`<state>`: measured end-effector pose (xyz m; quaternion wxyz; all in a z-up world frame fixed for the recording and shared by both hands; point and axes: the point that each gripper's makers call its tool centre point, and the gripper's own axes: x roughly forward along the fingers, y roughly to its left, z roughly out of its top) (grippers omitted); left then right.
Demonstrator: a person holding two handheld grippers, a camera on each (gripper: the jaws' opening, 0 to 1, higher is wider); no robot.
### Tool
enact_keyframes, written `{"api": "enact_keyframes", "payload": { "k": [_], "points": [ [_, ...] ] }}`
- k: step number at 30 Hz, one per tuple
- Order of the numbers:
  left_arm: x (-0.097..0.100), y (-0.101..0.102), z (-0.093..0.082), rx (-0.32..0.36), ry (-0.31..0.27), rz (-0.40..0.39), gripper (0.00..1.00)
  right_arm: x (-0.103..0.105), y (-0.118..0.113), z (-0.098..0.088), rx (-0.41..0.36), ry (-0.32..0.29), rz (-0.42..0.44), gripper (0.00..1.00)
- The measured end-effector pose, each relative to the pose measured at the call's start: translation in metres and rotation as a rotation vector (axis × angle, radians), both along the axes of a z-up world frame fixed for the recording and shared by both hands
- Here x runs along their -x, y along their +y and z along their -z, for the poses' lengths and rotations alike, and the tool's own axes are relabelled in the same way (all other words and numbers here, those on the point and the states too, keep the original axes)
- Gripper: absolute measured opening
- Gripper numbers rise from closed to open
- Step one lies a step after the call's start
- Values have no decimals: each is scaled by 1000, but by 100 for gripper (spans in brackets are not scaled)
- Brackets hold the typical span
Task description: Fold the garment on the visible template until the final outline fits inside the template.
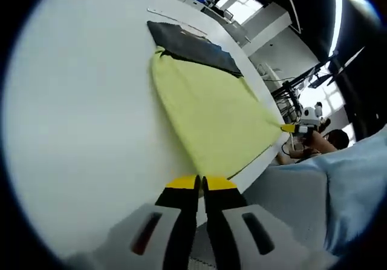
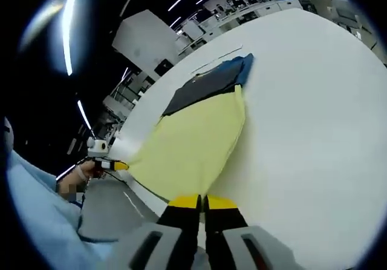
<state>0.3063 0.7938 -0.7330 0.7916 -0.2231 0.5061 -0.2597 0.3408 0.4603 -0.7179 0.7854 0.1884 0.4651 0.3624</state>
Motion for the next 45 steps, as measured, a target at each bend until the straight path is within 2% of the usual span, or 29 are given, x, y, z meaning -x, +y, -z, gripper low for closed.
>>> {"api": "enact_keyframes", "payload": {
  "k": [2,7,9,16,19,21,25,28,29,32,35,37,39,42,44,45],
  "points": [
    [3,-1,-11,24,-8,1,0,6,0,-3,0,-1,-9,0],
    [22,-3,-21,-2,44,38,0,23,-5,-8,-11,35,0,0],
    [28,-5,-25,9,68,36,0,29,-8,-9,-20,46,10,0],
    [51,-13,-19,12,153,42,0,48,-12,-8,-48,99,32,0],
    [50,-13,-20,34,147,32,0,48,-11,-10,-61,109,42,0],
    [43,-11,-23,50,138,5,0,42,-10,-15,-87,111,54,0],
    [20,-12,-48,108,54,-30,0,24,-5,-31,-152,101,80,0],
    [6,-12,-61,129,1,-35,0,14,-2,-40,-164,87,87,0],
    [-3,-12,-67,143,-38,-31,0,7,0,-45,-169,62,83,0],
    [-22,-9,-72,172,-54,-73,0,-10,5,-54,-202,42,99,0],
    [-43,-8,-77,194,-94,-96,0,-37,10,-66,-233,3,119,0],
    [-59,-7,-80,210,-119,-110,0,-52,11,-69,-219,-24,130,0],
    [-78,-4,-84,223,-134,-145,0,-74,14,-78,-221,-62,140,0],
    [-110,3,-93,234,-201,-208,0,-109,21,-93,-238,-124,146,0],
    [-131,5,-99,275,-229,-244,0,-127,23,-96,-230,-145,155,0],
    [-137,8,-99,269,-229,-254,0,-135,24,-98,-223,-155,157,0]
  ]
}}
